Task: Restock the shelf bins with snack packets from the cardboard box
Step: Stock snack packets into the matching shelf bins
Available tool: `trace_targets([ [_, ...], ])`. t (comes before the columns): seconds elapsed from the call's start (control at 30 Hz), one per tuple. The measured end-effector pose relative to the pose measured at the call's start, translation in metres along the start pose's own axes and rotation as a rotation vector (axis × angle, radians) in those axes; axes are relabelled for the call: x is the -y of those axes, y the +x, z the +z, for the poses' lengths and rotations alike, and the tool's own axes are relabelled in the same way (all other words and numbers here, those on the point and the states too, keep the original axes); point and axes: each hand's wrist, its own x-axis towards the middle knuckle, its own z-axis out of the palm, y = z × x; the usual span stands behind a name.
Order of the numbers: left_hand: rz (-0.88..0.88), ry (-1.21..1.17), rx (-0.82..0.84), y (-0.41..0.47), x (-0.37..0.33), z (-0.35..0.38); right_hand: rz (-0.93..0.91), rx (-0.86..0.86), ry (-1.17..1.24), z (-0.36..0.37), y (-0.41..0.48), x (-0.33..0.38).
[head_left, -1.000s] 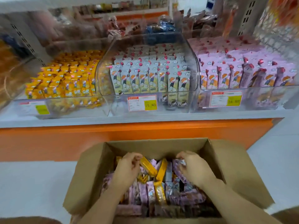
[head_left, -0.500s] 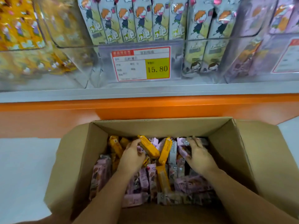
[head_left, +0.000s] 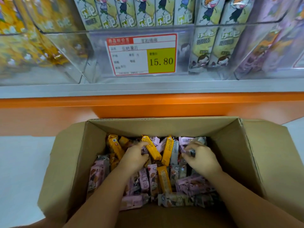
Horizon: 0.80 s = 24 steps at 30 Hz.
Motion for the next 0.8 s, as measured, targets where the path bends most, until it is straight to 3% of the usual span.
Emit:
trace_targets([
  [0.13,0.014,0.041,0.059,-0.003,0.004,-0.01,-0.049,-0.154,-0.032,-0.006,-0.015,0.016],
  [0.3,0.052,-0.031,0.096,-0.015,-0.009,-0.034,-0.204,-0.085,0.191,-0.021,-0.025,0.04],
  [0.5,-0.096,-0.594,0.219,-0.045,-0.037,-0.05,-0.362,-0.063,0.334,-0.035,-0.055,0.083],
  [0.63,-0.08,-0.779,0.166,-0.062,-0.039,-0.051,-0.42,-0.059,0.345,-0.035,-0.073,0.097],
  [0.7,-0.097,-0.826,0.133,-0.067,-0.037,-0.053,-0.392,-0.029,0.394,-0.039,-0.076,0.095],
  [0.8,-0.124,-0.848,-0.015,-0.068,-0.033,-0.053,-0.185,-0.006,0.512,-0.047,-0.071,0.078],
])
